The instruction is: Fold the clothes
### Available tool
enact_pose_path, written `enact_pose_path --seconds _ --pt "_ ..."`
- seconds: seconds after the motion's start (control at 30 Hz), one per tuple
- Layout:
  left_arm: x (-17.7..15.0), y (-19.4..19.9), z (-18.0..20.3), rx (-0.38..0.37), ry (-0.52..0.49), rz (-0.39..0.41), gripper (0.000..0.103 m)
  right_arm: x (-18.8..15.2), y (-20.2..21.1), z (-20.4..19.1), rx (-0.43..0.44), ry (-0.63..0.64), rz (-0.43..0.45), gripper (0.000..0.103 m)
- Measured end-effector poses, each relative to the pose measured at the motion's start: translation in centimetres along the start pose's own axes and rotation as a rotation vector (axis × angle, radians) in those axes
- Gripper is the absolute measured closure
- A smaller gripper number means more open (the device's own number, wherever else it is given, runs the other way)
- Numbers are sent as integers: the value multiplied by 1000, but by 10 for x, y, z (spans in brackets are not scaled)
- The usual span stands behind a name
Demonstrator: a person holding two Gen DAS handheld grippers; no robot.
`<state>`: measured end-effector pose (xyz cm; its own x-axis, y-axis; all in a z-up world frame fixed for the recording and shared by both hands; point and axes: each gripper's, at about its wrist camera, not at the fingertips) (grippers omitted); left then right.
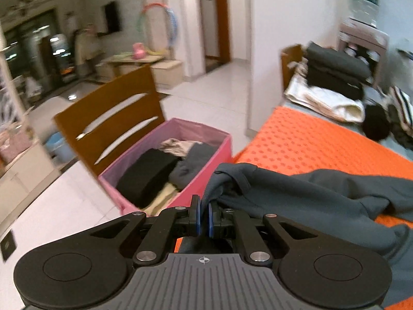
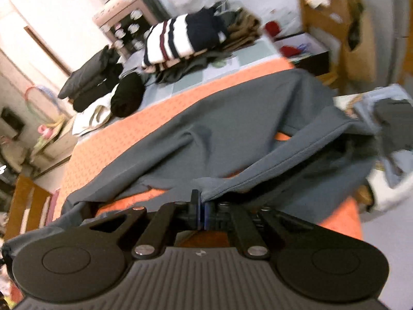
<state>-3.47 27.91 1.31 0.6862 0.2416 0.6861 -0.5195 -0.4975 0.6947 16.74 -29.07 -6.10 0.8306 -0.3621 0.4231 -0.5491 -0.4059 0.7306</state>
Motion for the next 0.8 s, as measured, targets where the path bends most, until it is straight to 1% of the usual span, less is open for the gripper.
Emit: enact_pose_path --seconds 0.13,0.2,0.27,0.33,0.37,0.43,0.5,0.53,0.57,0.63,0.67,0.7,0.73,0.77,0.8 --pt "5 -10 -19 -124 -69 -20 95 -42 41 -3 -121 -21 36 100" --pt "-3 -12 -25 -194 -113 -46 95 -62 53 -3 -188 -40 47 99" --pt "-14 -14 -28 -257 -148 -77 95 -80 59 -4 -260 -60 55 97" --pt "-26 -14 -29 -308 -187 -119 94 -93 63 -9 -330 -60 68 89" --pt "-34 -11 -29 -334 -214 -129 94 -98 66 -14 -361 -53 79 88" --pt "-46 -4 -27 -389 -252 -133 92 -101 70 -23 -408 -17 93 73" --pt "-54 4 -29 -428 -241 -123 89 -96 72 -35 -450 47 111 68" --pt "-59 8 -29 -447 -235 -117 86 -91 72 -42 -463 81 119 66" --pt "-61 11 -32 -460 -216 -104 84 -83 70 -50 -456 120 123 65" --pt "-60 16 -35 -461 -181 -84 74 -67 65 -66 -443 199 132 62" --pt "-60 19 -38 -452 -163 -69 72 -59 63 -74 -436 238 137 61" --pt "-59 24 -41 -435 -145 -52 68 -51 59 -83 -422 276 138 58" --pt "-57 28 -44 -414 -118 -31 64 -43 51 -92 -395 310 129 55" --pt "-54 31 -47 -393 -89 -11 61 -35 42 -100 -364 340 115 55" --pt "-52 35 -50 -371 -60 9 56 -28 33 -108 -333 369 101 55"
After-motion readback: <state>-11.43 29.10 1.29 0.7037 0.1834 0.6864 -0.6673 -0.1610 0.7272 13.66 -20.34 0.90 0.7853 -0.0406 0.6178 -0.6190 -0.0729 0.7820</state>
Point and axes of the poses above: each gripper's, at about its wrist camera, not at the fingertips, and y roughly against the way its jaws point, z to its right, x to its top, and after that the axes turned 10 degrees about -y, right-handed
